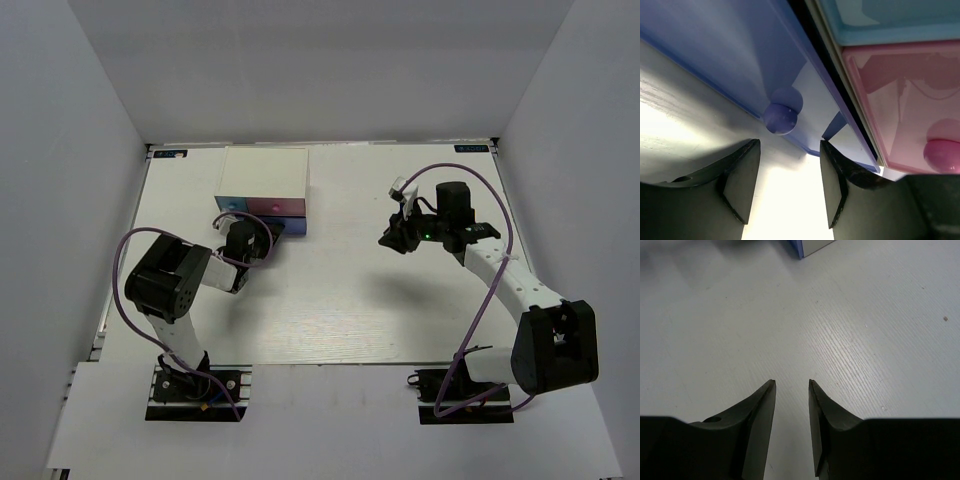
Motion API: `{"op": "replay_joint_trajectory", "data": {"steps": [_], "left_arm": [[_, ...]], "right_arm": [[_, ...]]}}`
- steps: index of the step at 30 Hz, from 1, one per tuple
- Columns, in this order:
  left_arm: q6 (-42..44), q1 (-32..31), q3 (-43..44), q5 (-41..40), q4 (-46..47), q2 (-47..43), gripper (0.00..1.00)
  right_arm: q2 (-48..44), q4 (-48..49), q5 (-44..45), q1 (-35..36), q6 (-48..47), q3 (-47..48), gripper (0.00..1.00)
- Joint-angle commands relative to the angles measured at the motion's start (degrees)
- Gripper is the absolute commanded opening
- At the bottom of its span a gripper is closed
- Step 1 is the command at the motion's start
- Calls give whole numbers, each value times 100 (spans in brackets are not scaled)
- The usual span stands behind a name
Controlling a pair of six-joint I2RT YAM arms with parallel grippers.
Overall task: Sort the stationery into containers
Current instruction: Close the drawer in the storage box.
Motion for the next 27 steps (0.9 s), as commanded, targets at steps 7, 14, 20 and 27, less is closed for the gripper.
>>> {"op": "replay_joint_trajectory", "data": {"steps": [7, 14, 20, 27], "left_arm": [[-115, 41, 84, -81, 321, -74, 66], [-115, 41, 137, 24, 321, 31, 70], [-115, 41, 85, 77, 426, 31, 71], [-115, 41, 31, 235, 532, 31, 78]], "right_arm": [[52, 94, -153, -35, -2, -11, 39], [43, 32, -145, -44, -29, -38, 39], [-10, -20, -136, -61, -64, -82, 39], [-10, -21, -144, -70, -81, -117, 39]]}}
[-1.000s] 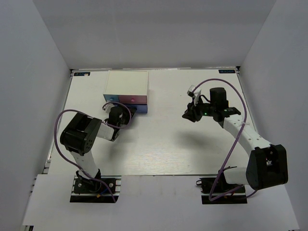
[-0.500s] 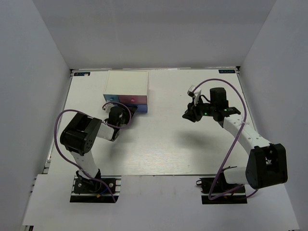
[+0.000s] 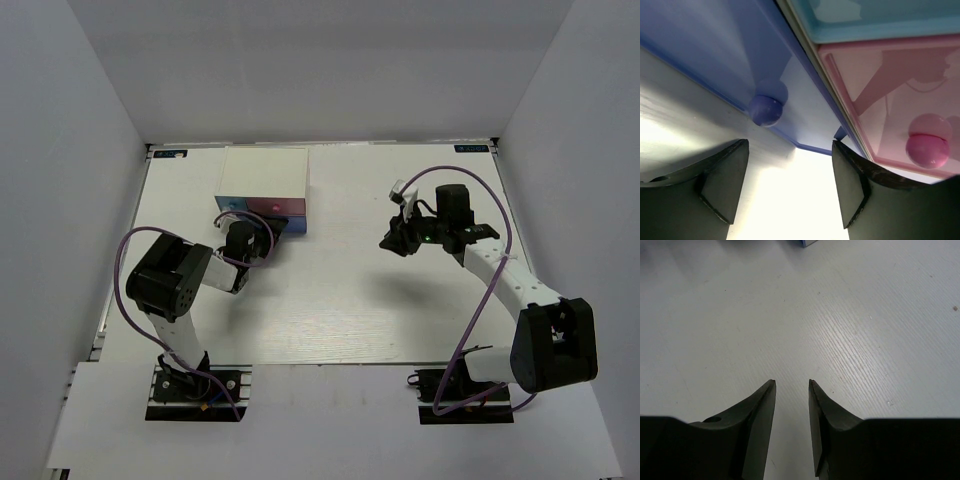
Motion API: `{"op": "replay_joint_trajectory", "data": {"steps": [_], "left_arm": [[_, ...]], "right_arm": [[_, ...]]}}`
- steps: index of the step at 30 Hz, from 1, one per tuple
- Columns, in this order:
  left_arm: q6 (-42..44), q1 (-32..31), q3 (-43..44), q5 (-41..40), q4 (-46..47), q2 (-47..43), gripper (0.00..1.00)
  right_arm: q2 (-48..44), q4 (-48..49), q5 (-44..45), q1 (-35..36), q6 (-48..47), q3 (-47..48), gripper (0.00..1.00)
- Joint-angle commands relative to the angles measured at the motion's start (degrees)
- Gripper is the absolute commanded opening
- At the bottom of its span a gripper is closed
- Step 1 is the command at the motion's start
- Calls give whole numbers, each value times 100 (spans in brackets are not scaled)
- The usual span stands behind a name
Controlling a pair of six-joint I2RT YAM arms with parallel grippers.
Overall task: Sort the stationery into containers
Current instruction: Close the drawer in the storage box, then reset both arms
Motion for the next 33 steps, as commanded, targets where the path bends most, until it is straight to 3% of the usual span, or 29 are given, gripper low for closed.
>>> {"op": "replay_joint_trajectory", "data": {"steps": [1, 7, 13, 15, 17, 18, 24, 27, 33], "left_arm": [[-12, 41, 31, 84, 217, -36, 78], [-65, 41, -231, 190, 217, -212, 77], [-3, -65, -881, 822, 331, -397, 74], [49, -65, -1128, 1121, 462, -633, 74], [223, -65, -1453, 1410, 463, -835, 74], [338, -65, -1532, 1525, 402, -958, 74], [1560, -179, -1586, 2299, -1258, -2319, 100], [1999, -293, -1516, 2370, -2075, -3321, 100], [2869, -346, -1182, 1712, -3526, -5123, 100]], "right_arm": [[-73, 8, -144, -33, -62, -23, 39], [-117, -10, -144, -42, -79, -67, 39], [-179, -27, -153, -24, -106, -164, 39], [-188, -53, -136, -33, -167, -181, 44], [-170, -106, -101, -33, -176, -190, 72], [-187, -106, -83, -24, -176, -199, 90], [-205, 33, 154, -42, 201, -260, 90], [-179, 192, 530, -33, 614, -251, 90], [-161, 342, 1586, -42, 1739, -190, 90]]}}
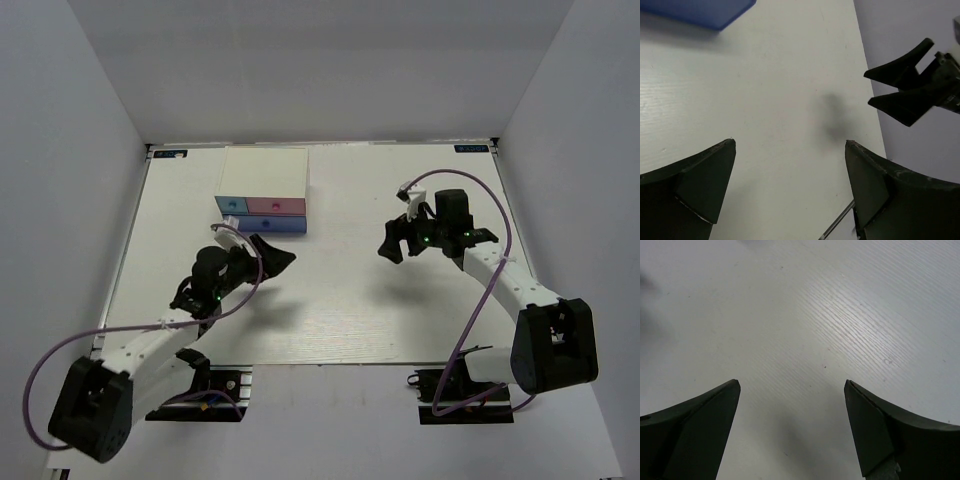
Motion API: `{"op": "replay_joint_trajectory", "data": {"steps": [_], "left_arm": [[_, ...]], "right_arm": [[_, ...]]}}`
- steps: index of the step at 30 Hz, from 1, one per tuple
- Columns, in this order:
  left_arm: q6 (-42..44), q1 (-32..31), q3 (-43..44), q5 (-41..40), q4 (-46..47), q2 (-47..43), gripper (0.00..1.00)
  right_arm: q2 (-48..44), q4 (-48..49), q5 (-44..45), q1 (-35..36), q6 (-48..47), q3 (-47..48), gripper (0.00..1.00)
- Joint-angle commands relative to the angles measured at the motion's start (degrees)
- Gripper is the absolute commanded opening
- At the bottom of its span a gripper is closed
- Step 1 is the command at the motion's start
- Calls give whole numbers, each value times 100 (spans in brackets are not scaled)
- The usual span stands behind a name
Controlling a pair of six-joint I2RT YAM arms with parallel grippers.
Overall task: Sort the stationery into containers
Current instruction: Reset both arms
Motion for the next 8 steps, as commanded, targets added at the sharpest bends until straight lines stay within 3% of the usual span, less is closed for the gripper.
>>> {"op": "replay_joint_trajectory", "data": {"steps": [1, 8], "left_arm": [[803, -79, 383, -331, -1090, -881, 100], [1366, -79, 815, -533, -1988, -1359, 100]], "right_arm": [[-126, 302, 825, -48, 682, 29, 90], [-284, 539, 1512, -83, 928, -51, 90]]}}
